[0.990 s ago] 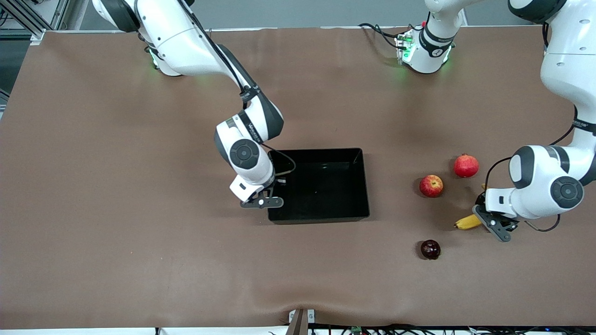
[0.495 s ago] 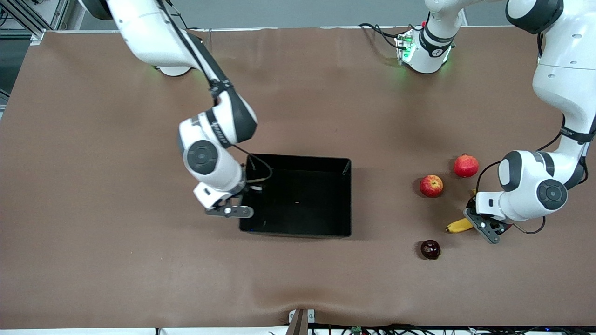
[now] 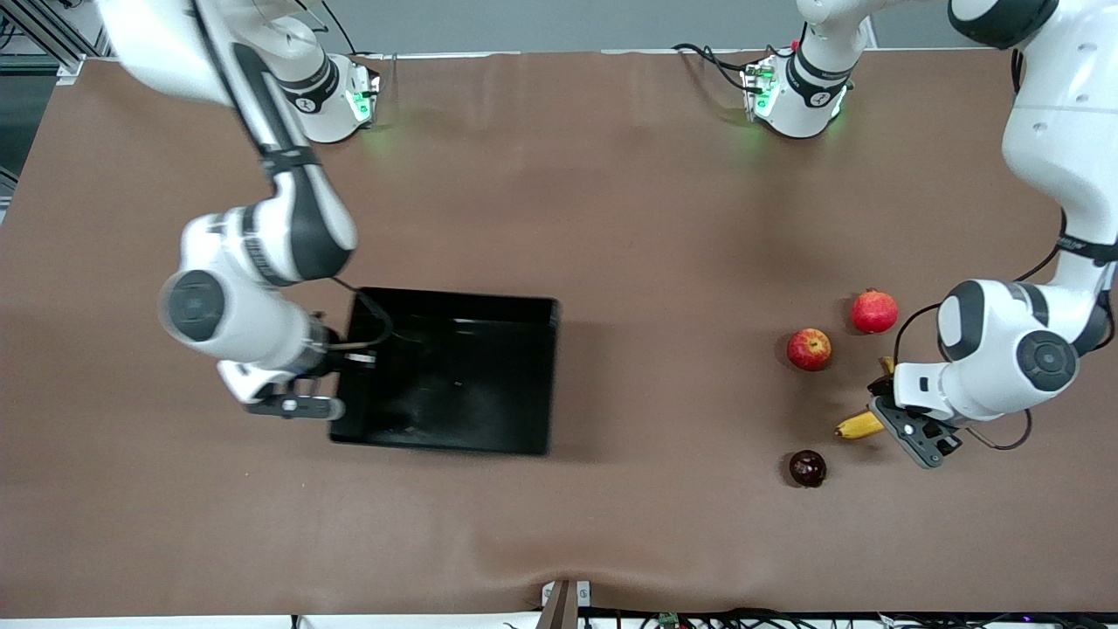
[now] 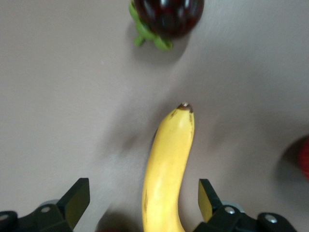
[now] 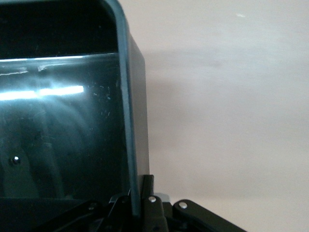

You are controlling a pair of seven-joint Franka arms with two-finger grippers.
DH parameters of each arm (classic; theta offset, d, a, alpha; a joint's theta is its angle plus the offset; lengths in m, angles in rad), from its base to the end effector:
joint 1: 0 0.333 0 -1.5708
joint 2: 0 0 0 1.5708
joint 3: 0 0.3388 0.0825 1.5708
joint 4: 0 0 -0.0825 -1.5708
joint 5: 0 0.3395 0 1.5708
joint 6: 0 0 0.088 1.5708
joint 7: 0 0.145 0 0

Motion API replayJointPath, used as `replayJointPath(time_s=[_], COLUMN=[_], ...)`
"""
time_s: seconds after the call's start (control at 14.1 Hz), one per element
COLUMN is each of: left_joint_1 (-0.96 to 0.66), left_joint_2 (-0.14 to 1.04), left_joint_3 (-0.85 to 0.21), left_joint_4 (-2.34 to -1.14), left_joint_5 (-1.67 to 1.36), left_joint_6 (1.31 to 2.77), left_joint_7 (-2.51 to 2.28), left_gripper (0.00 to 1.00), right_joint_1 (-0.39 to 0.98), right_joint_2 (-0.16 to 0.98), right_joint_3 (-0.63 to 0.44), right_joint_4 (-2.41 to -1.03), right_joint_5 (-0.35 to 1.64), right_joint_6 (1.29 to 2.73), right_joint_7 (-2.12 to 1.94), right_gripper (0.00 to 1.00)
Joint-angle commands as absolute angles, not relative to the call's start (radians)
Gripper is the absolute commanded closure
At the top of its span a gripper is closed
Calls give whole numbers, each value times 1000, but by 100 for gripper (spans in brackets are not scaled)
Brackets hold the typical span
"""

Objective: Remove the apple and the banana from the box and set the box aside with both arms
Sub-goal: 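Drag the tray with the right gripper while the left gripper releases the banana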

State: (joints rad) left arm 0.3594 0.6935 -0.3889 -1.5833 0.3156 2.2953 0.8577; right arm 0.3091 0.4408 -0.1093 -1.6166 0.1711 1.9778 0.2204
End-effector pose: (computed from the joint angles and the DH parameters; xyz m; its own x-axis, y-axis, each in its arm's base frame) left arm 0.6862 0.0365 0.2660 0.5407 -0.8399 0.0475 -0.8375 -0.5427 -0.0641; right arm 0.6168 0.1504 0.3688 0.9917 -0.0811 -0.1001 -0.0897 -0.9924 -0.0848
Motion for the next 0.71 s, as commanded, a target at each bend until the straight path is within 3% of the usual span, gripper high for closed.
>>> replayJointPath(time_s=[0.0, 0.14, 0.64], left_joint_1=[365, 374, 368], left_joint_2=[592, 539, 302], left_joint_3=[-431, -449, -475], left_joint_4=[-1521, -1477, -1479], left_joint_5=[328, 263, 100], left_joint_6=[2096, 1966, 1715], left_joint_7=[799, 718, 240], left_gripper=[0, 0, 0], right_joint_1=[223, 145, -66], right_joint_2=[367, 370, 419], right_joint_3=[-90, -91, -91], right_joint_4=[-1664, -1666, -1666], right_joint_5=[170, 166, 114], right_joint_6=[1933, 1928, 2000], right_joint_7=[172, 57, -241], right_gripper=[100, 100, 100])
